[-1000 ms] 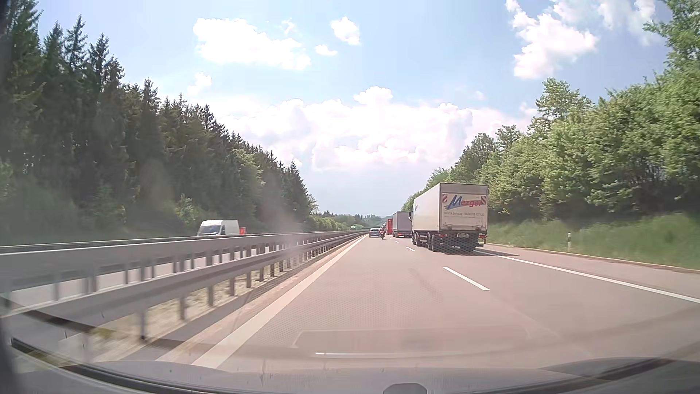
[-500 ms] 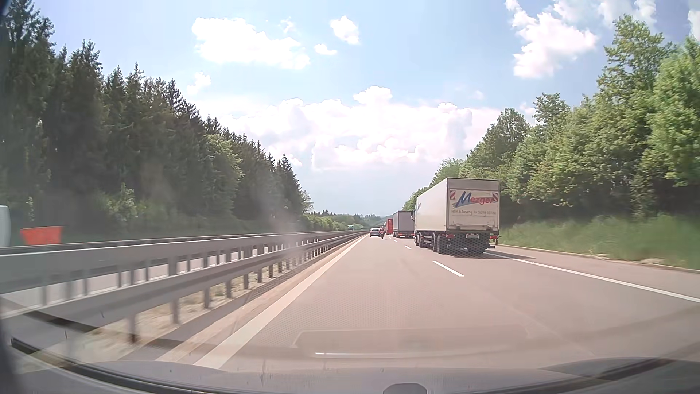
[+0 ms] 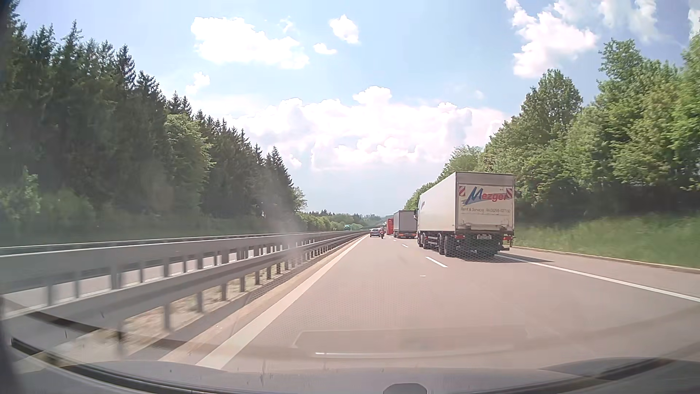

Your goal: Follow the waypoints while adhering to traffic rules and regulations

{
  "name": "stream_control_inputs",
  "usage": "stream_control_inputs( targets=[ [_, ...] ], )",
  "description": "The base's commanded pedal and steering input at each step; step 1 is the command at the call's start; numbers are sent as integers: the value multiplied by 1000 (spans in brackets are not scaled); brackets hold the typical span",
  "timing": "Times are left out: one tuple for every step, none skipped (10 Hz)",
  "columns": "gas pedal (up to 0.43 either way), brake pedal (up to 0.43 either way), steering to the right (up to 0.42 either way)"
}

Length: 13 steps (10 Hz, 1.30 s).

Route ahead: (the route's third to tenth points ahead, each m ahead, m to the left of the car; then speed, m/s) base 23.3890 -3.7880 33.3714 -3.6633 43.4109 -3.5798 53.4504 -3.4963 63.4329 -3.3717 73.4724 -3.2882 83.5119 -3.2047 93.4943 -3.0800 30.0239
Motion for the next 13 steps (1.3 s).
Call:
stream_control_inputs(
  targets=[
    [220,0,-1],
    [220,0,-1],
    [220,0,-1],
    [220,0,-1],
    [228,0,-1],
    [228,0,-1],
    [228,0,-1],
    [228,0,-1],
    [228,0,-1],
    [228,0,-1],
    [220,0,-1],
    [220,0,-1],
    [220,0,-1]
  ],
)
